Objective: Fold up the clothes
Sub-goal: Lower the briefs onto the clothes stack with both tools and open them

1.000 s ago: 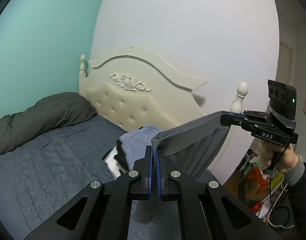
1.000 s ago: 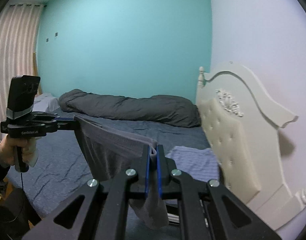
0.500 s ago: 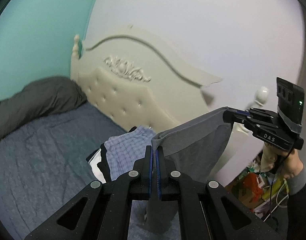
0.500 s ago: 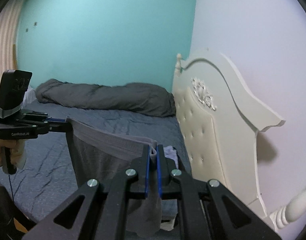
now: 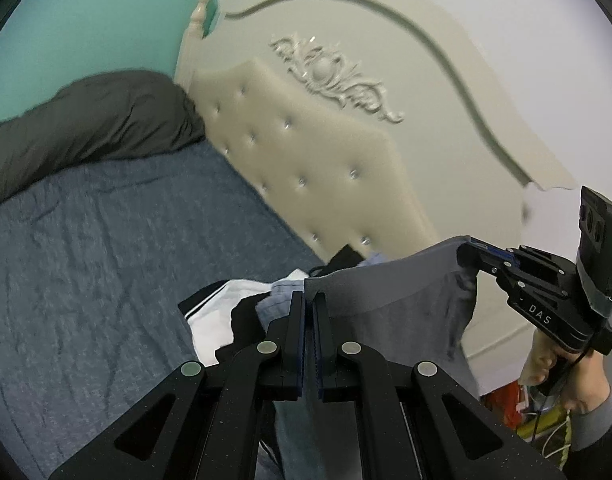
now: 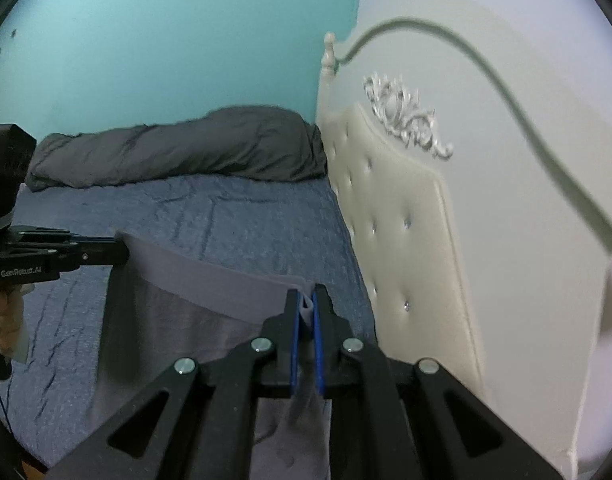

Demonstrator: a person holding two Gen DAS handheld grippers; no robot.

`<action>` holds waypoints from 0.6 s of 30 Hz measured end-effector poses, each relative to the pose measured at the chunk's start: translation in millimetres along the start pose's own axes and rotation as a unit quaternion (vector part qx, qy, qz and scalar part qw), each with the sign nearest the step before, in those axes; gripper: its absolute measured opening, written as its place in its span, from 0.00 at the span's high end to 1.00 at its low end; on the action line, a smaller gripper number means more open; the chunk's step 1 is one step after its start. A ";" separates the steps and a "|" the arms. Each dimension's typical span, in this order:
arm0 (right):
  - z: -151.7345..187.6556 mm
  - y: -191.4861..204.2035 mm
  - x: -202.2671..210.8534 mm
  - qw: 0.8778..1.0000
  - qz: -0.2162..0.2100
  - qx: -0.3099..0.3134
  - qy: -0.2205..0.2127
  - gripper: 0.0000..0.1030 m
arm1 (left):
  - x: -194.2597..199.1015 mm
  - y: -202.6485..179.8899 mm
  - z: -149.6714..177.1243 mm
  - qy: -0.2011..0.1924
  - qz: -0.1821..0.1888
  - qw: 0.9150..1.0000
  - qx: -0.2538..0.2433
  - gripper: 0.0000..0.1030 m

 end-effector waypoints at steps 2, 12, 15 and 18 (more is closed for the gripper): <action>4.8 2.4 -15.3 1.000 0.001 -0.001 0.009 0.95 | -13.1 13.7 4.7 0.007 0.001 1.000 0.013 0.97; 22.7 5.0 -72.0 0.999 0.021 0.006 0.045 0.86 | -35.7 44.2 25.1 0.009 0.004 1.000 0.027 0.85; 22.0 -15.0 -59.9 0.999 0.029 -0.018 0.026 0.72 | -17.4 44.0 24.6 -0.015 0.014 0.999 0.031 0.70; 25.7 -38.6 -36.2 0.997 0.019 -0.069 0.006 0.54 | 3.0 36.3 37.0 -0.014 0.022 1.000 0.017 0.70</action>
Point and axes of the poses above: each gripper's, at about its wrist camera, not at the fingertips, and x roughly against the way its jaws point, y to its left, z to its underside, the point moved 8 cm from there along -x, roughly the way its jaws point, and after that the axes turned 13 degrees about z, right-handed, at the moved point
